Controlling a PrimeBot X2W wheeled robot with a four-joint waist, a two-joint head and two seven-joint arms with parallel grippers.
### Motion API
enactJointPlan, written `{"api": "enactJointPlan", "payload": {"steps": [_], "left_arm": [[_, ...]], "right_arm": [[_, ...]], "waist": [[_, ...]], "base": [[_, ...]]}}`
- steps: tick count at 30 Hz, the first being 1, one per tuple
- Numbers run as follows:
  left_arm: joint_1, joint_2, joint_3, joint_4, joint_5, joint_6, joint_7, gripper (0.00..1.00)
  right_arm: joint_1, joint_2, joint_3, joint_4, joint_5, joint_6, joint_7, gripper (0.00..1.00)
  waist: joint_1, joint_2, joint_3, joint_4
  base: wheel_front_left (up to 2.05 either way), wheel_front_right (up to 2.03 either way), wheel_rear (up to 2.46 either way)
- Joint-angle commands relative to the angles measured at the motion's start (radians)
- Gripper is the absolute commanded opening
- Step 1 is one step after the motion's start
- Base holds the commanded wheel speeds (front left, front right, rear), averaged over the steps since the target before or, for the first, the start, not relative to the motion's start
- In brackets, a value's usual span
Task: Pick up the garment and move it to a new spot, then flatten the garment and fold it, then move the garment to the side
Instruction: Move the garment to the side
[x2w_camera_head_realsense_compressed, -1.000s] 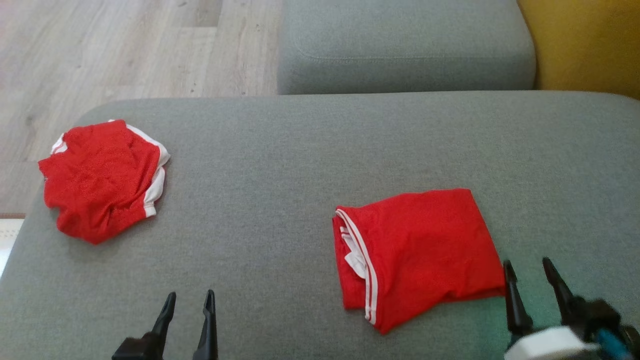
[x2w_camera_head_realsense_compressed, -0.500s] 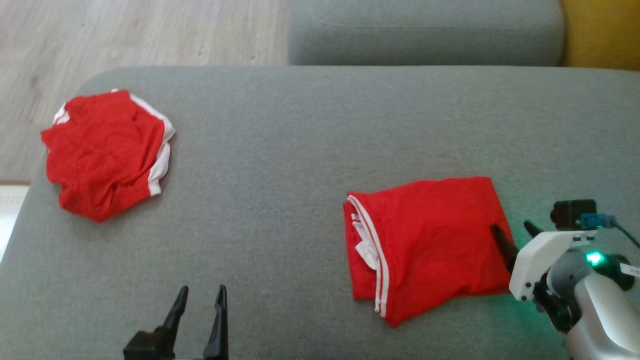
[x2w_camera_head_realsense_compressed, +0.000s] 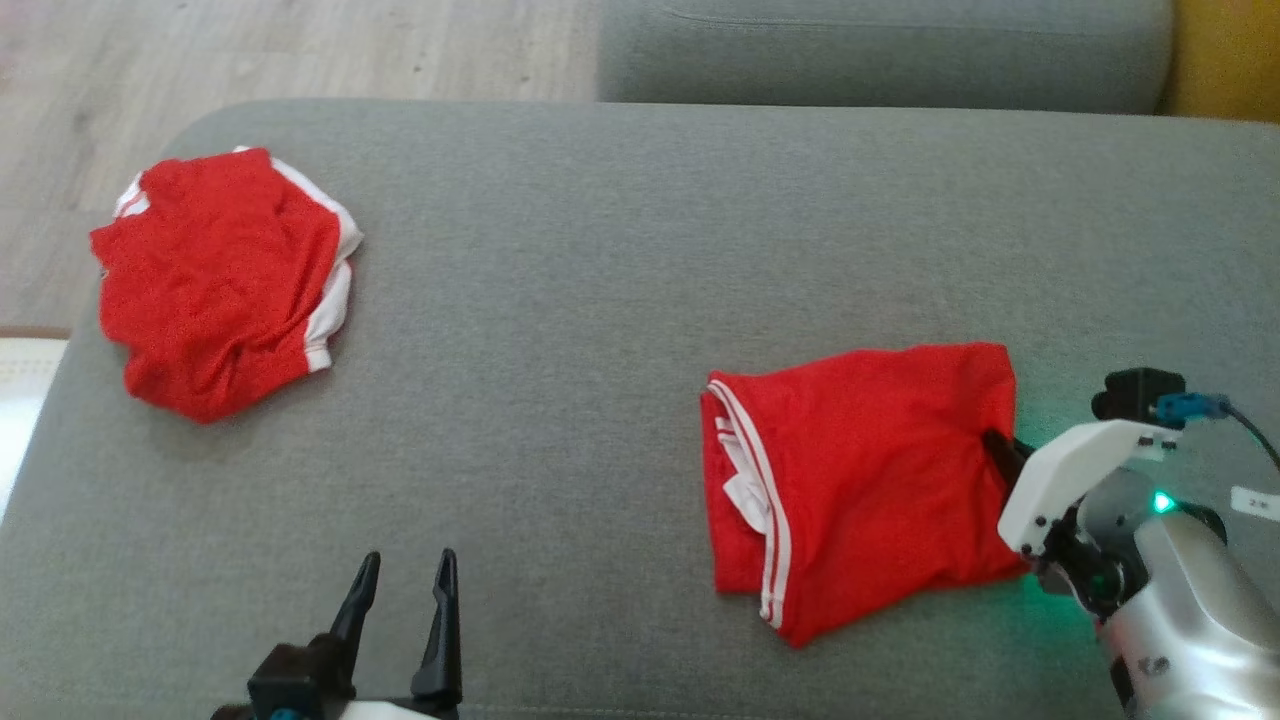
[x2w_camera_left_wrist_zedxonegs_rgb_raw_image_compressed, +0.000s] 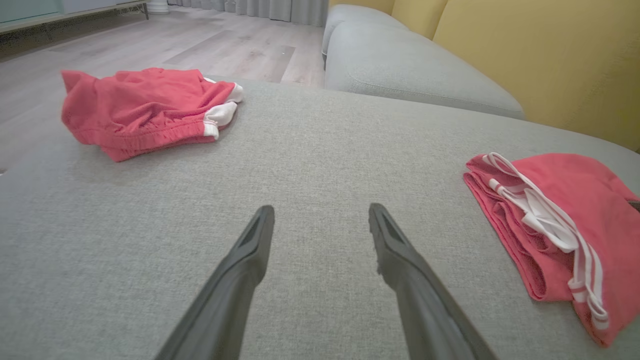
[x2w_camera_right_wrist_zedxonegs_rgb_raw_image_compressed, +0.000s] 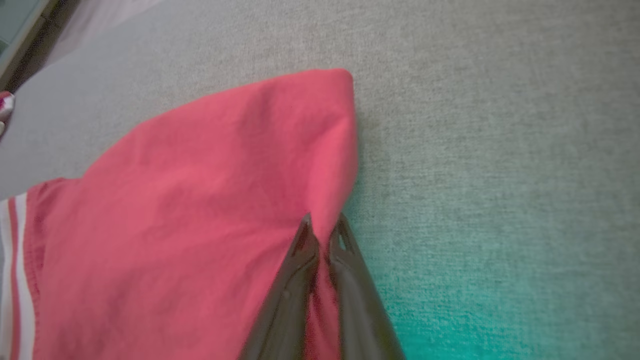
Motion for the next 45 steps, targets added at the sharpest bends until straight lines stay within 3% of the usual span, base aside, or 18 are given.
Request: {"api": "enactJointPlan", "payload": {"steps": [1, 8, 13, 22, 31, 32, 33, 34, 41, 45], "left_arm": [[-0.054, -0.006, 0.022, -0.034, -0.007, 0.005, -0.012, 1.0], [-0.067, -0.006, 0.02, -0.044, -0.007, 0.004, -0.012, 1.0], [-0.103, -0.006, 0.024, -0.057, 0.009, -0.008, -0.012, 1.0], [-0.168, -0.006, 0.025, -0.089, 0.067, -0.051, -0.012, 1.0], [-0.189, -0.006, 0.039, -0.12, 0.104, -0.075, -0.012, 1.0], [-0.189, -0.006, 0.042, -0.124, 0.104, -0.072, -0.012, 1.0], [-0.189, -0.006, 0.046, -0.127, 0.104, -0.069, -0.012, 1.0], [-0.189, -0.006, 0.05, -0.129, 0.102, -0.065, -0.012, 1.0], [-0.185, -0.006, 0.056, -0.128, 0.08, -0.046, -0.012, 1.0], [-0.186, -0.006, 0.048, -0.124, 0.053, -0.029, -0.012, 1.0]], "right_arm": [[-0.049, -0.009, 0.023, -0.028, 0.029, -0.001, 0.002, 0.0], [-0.116, -0.065, 0.045, -0.037, 0.065, -0.001, -0.054, 0.0], [-0.218, -0.128, -0.023, 0.005, 0.006, -0.001, -0.148, 0.0], [-0.454, -0.272, -0.25, 0.176, -0.214, -0.001, -0.317, 0.0], [-0.573, -0.329, -0.518, 0.308, -0.534, -0.001, -0.473, 0.0], [-0.575, -0.334, -0.549, 0.305, -0.575, -0.001, -0.489, 0.04], [-0.577, -0.333, -0.577, 0.299, -0.618, -0.001, -0.504, 0.44], [-0.578, -0.328, -0.605, 0.293, -0.659, -0.001, -0.51, 1.0], [-0.55, -0.247, -0.75, 0.181, -0.866, -0.001, -0.572, 1.0], [-0.506, -0.164, -0.752, 0.084, -0.928, -0.001, -0.594, 1.0]], "waist": [[-0.0001, 0.0, 0.003, -0.016], [-0.0001, 0.0, 0.032, -0.101], [-0.0001, 0.0, 0.1, -0.153], [-0.0001, 0.0, 0.249, -0.2], [-0.0001, 0.0, 0.317, -0.164], [-0.0001, 0.0, 0.322, -0.158], [-0.0001, 0.0, 0.325, -0.155], [-0.0001, 0.0, 0.327, -0.153], [-0.0001, 0.0, 0.295, -0.15], [-0.0001, 0.0, 0.246, -0.158]], "base": [[0.0, 0.0, 0.0], [0.0, 0.0, 0.0], [0.0, 0.0, 0.0], [0.0, 0.0, 0.0], [0.0, 0.0, 0.0], [0.0, 0.0, 0.0], [0.0, 0.0, 0.0], [0.0, 0.0, 0.0], [0.0, 0.0, 0.0], [0.0, 0.0, 0.0]]}}
